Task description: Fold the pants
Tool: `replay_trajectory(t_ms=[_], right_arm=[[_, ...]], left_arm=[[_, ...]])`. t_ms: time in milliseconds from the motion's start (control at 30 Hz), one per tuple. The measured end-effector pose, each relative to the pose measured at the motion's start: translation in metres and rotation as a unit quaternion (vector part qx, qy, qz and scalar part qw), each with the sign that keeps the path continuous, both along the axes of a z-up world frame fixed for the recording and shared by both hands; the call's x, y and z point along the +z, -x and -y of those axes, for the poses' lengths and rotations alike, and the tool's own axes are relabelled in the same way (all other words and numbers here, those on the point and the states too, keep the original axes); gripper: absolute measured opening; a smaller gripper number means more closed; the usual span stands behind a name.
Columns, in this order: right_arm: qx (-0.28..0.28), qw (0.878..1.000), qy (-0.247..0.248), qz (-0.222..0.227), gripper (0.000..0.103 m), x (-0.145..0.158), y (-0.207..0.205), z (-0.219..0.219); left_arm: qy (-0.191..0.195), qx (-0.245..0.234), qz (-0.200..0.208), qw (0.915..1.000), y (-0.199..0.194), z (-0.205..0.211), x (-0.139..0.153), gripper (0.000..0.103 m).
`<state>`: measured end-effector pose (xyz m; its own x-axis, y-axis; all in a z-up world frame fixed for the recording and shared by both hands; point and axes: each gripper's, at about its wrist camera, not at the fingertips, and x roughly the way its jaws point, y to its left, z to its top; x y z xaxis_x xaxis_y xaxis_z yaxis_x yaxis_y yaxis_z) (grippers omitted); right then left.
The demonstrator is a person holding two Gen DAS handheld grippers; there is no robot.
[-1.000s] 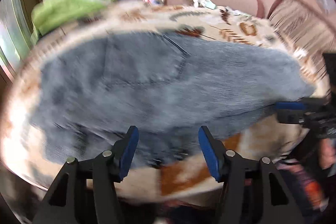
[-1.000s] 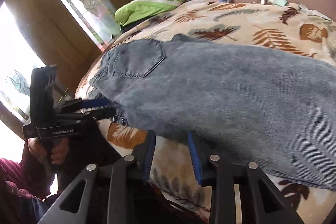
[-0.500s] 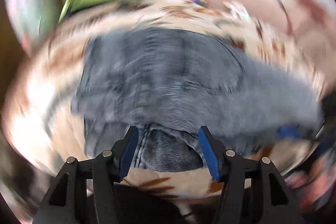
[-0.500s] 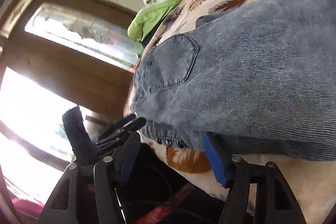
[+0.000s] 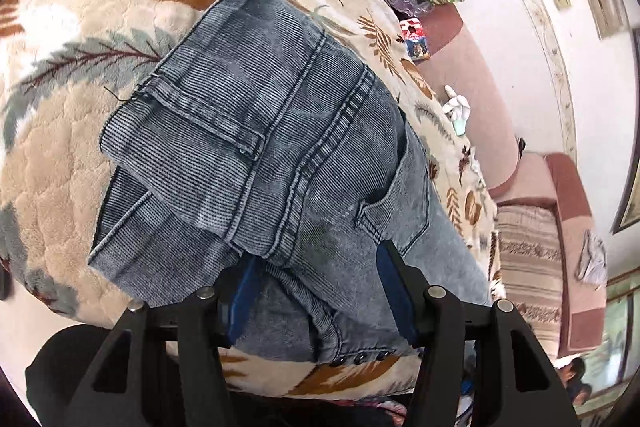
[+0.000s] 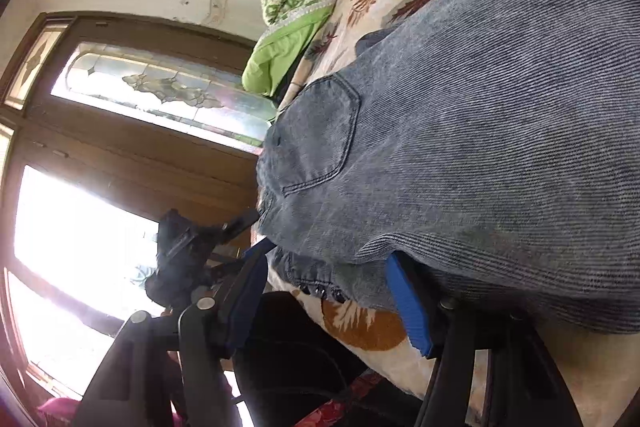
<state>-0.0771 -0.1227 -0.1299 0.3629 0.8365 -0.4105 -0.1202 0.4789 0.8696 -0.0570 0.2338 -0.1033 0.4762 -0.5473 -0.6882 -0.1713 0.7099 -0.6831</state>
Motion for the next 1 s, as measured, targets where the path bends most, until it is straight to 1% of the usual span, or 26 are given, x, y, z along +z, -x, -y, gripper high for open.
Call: replay_trajectory(t_ms=[33, 100, 167, 200, 267, 300, 333, 400, 533, 667, 733, 800, 900, 967, 1000], right_arm=[[0.003, 1.000, 0.001, 0.003, 0.065, 0.000, 0.001, 0.000], [0.005, 1.000, 0.008, 0.009, 0.065, 0.001, 0.002, -0.001], [0.006, 1.000, 0.010, 0.013, 0.065, 0.001, 0.003, -0.002], [0.006, 1.000, 0.009, 0.014, 0.065, 0.001, 0.003, -0.002], [0.006, 1.000, 0.009, 0.013, 0.065, 0.001, 0.003, -0.002], [0.006, 1.000, 0.008, 0.013, 0.065, 0.001, 0.005, -0.001], [0.006, 1.000, 0.008, 0.013, 0.065, 0.002, 0.005, -0.001], [0.004, 1.000, 0.006, 0.012, 0.065, 0.002, 0.006, -0.001], [0.000, 1.000, -0.002, 0.008, 0.064, -0.001, 0.004, 0.000], [0.000, 1.000, -0.015, 0.008, 0.064, 0.000, 0.003, 0.004], [0.001, 1.000, -0.022, 0.016, 0.065, 0.003, 0.004, 0.008], [0.006, 0.999, -0.037, 0.029, 0.065, 0.010, 0.005, 0.013], [0.002, 0.997, -0.050, 0.061, 0.065, 0.024, 0.008, 0.022], [-0.015, 0.997, -0.042, 0.068, 0.065, 0.029, 0.008, 0.030], [-0.026, 0.997, -0.038, 0.067, 0.065, 0.028, 0.008, 0.033]], left_arm=[[0.008, 0.007, -0.001, 0.9999, 0.000, -0.002, -0.001, 0.047], [0.017, 0.015, 0.001, 0.9997, 0.000, -0.005, -0.002, 0.039], [0.021, 0.014, -0.003, 0.9997, -0.003, -0.006, -0.005, 0.037], [0.022, 0.015, -0.008, 0.9996, -0.005, -0.006, -0.008, 0.035], [0.025, 0.018, -0.014, 0.9994, -0.007, -0.006, -0.013, 0.027], [0.025, 0.021, -0.013, 0.9994, -0.008, -0.007, -0.015, 0.021], [0.024, 0.024, -0.013, 0.9993, -0.009, -0.007, -0.017, 0.018], [0.023, 0.025, -0.011, 0.9993, -0.009, -0.007, -0.020, 0.015], [0.010, 0.023, 0.011, 0.9996, -0.006, -0.008, -0.014, 0.012], [-0.010, 0.008, 0.053, 0.9985, 0.003, -0.004, 0.005, 0.010], [-0.022, -0.005, 0.076, 0.9969, 0.011, 0.000, 0.019, 0.010], [-0.039, -0.023, 0.089, 0.9950, 0.020, 0.006, 0.030, 0.010], [-0.052, -0.040, 0.091, 0.9937, 0.035, 0.012, 0.040, 0.010], [-0.068, -0.049, 0.081, 0.9932, 0.042, 0.014, 0.039, 0.010], [-0.078, -0.054, 0.069, 0.9931, 0.044, 0.013, 0.033, 0.010]])
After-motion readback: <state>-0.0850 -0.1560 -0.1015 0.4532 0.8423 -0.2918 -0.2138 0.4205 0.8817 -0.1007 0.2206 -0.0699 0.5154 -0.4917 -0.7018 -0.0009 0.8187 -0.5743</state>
